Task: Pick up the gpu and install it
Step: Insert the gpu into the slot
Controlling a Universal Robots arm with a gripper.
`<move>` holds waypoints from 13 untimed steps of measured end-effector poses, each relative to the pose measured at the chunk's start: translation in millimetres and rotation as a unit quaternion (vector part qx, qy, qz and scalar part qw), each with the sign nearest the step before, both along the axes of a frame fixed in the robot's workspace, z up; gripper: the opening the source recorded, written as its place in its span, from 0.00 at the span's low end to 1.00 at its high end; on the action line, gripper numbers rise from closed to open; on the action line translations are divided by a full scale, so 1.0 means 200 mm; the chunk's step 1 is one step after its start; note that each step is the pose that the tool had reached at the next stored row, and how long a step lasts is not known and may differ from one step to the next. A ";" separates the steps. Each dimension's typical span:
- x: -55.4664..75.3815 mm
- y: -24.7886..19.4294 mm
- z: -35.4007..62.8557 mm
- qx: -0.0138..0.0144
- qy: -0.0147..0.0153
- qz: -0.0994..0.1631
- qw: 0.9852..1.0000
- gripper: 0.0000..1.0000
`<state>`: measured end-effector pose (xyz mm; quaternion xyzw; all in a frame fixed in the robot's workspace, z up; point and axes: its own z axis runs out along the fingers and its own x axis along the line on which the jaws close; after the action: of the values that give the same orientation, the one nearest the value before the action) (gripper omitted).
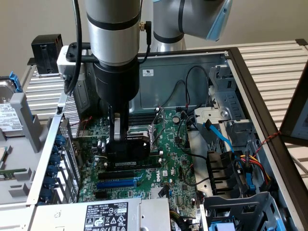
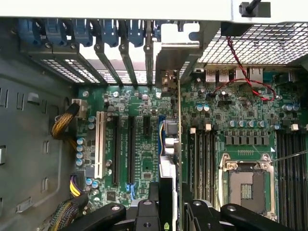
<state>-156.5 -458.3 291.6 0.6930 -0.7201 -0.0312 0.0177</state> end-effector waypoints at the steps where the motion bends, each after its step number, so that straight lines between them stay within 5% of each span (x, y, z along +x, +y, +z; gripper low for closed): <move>1: 0.00 0.000 -0.003 0.000 -0.001 0.000 1.000 0.27; 5: -0.01 -0.004 -0.009 0.000 -0.007 -0.002 1.000 0.27; 13: -0.01 -0.021 -0.036 0.000 -0.008 -0.004 1.000 0.27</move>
<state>-158.8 -462.5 284.3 0.6904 -0.7228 -0.0256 0.0116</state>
